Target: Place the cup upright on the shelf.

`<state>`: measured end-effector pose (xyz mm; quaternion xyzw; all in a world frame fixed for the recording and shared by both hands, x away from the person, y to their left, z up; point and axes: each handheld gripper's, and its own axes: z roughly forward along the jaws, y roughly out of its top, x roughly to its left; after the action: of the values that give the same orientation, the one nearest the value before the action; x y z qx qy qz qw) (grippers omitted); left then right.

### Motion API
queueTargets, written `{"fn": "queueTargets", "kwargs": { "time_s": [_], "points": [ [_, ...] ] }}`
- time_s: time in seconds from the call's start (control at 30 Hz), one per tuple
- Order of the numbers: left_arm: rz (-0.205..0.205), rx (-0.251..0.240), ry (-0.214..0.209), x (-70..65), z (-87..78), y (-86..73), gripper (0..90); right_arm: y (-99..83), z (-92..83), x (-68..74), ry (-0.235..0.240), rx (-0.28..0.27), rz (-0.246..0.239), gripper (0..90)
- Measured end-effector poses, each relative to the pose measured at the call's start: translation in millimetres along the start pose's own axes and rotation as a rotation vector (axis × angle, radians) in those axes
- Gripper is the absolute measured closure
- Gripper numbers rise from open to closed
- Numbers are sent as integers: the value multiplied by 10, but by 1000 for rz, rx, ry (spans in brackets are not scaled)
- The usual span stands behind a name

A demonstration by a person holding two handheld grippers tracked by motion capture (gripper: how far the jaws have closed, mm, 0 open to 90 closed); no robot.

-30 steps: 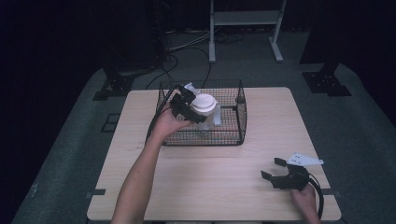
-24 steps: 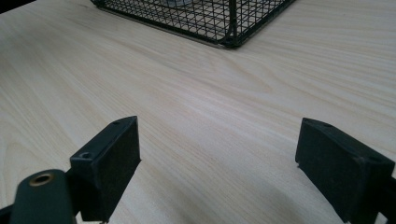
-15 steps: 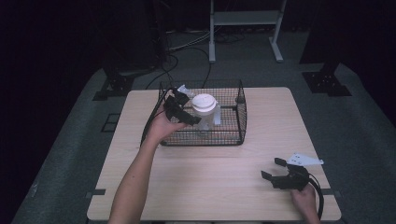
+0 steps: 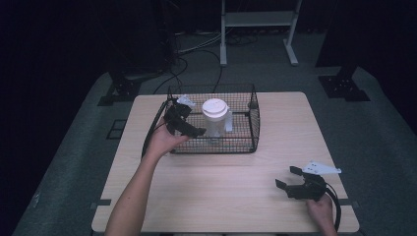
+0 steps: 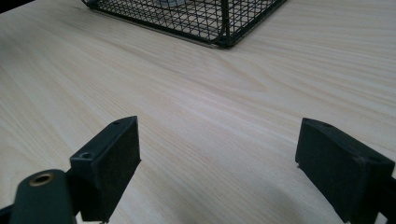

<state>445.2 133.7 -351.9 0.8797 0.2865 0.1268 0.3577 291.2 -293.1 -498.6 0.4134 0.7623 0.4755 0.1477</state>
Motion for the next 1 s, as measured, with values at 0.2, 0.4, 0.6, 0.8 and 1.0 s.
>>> {"fn": "queueTargets", "kwargs": {
  "time_s": [0.2,0.4,0.6,0.8,1.0],
  "points": [
    [22,-34,-7,-120,-160,-76,6,0,-2,-1,-2,-1,5,129],
    [23,-86,-11,-195,-257,-129,6,-5,-4,8,-9,-6,-2,129],
    [47,-104,-26,-287,-290,-194,9,-4,-9,1,-9,-1,-1,129],
    [42,-122,-38,-341,-338,-319,9,-7,-3,3,-13,-3,-4,129],
    [37,-148,-52,-411,-389,-491,9,-7,-12,3,-16,-4,8,129]
  ]
}}
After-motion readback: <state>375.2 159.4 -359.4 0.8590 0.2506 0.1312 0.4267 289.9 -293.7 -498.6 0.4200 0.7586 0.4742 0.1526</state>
